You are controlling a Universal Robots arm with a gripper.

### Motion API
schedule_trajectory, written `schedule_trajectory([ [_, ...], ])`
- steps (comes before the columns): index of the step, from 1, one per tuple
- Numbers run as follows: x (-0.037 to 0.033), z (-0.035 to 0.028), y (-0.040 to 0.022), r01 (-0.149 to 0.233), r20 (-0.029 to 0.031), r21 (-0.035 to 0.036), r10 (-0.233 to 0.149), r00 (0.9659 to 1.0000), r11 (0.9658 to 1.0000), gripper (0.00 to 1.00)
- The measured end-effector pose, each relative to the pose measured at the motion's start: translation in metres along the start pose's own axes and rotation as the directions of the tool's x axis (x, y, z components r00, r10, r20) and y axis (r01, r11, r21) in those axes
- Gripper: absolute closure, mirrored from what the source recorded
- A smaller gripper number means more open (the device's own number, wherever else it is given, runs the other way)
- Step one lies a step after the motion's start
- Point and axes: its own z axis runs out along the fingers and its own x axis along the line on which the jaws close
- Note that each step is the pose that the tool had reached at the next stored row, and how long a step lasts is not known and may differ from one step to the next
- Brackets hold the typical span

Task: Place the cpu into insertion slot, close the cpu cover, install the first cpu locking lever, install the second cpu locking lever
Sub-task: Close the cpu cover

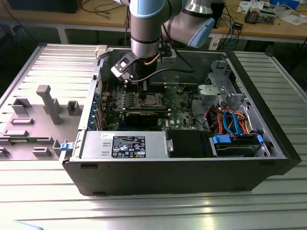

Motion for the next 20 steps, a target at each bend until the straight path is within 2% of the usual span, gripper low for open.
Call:
schedule_trajectory([
  [10, -0.0001, 0.0026, 0.0000, 0.000, 0.0000, -0.0004, 0.000, 1.0000, 1.0000, 0.89],
  [15, 0.0000, -0.0004, 0.0004, 0.000, -0.0001, -0.0017, 0.000, 1.0000, 1.0000, 0.89],
  [19, -0.0007, -0.0005, 0.0114, 0.000, 0.0002, -0.0015, 0.000, 1.0000, 1.0000, 0.89],
  [20, -0.0011, -0.0005, 0.0174, 0.000, 0.0001, -0.0014, 0.000, 1.0000, 1.0000, 0.89],
])
